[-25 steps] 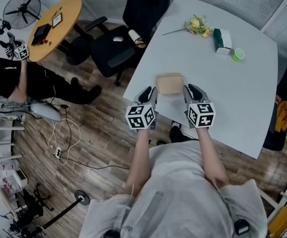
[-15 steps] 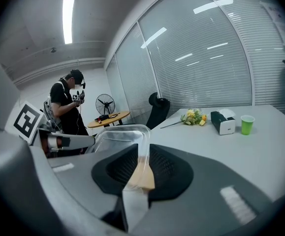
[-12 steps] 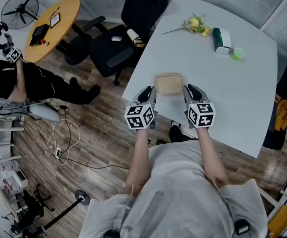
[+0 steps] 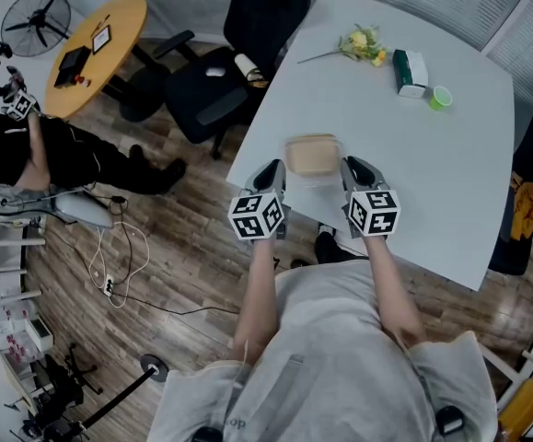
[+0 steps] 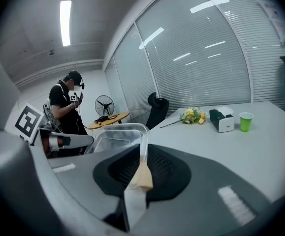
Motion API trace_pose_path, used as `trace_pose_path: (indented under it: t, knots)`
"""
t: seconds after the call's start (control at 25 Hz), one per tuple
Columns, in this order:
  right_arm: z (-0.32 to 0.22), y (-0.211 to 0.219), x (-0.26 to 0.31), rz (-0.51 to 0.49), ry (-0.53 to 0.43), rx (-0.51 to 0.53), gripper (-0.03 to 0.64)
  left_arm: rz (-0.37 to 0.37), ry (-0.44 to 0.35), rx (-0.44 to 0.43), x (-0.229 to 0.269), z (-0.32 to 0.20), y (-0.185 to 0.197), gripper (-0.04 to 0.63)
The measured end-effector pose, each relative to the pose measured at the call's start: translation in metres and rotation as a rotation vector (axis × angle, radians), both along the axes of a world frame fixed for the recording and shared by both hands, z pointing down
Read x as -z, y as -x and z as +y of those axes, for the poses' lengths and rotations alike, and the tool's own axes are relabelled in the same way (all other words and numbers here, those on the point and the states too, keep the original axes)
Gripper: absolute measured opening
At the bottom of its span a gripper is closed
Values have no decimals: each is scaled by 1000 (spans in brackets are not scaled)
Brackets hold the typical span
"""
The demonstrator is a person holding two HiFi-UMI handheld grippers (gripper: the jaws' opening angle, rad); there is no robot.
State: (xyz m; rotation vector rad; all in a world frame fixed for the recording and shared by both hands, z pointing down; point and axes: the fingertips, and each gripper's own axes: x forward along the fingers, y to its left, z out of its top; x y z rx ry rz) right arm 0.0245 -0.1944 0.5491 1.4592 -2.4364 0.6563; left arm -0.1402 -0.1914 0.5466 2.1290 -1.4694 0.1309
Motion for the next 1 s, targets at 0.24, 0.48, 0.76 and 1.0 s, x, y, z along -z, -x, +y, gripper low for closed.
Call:
trace_pose_path:
  t: [0.24, 0.48, 0.76, 1.0]
  knots:
    - [0, -5, 0, 4, 3, -13, 20, 0, 4, -3, -2, 2, -3, 15]
    - [1, -7, 0, 2, 3, -12, 18, -1, 3, -2, -1, 4, -4, 15]
    - [2, -9, 0, -4, 7, -10, 18, -4, 5, -3, -1, 5, -7, 15]
    - [3, -9, 0, -8, 8, -8, 18, -5, 7, 2, -1, 7, -7, 15]
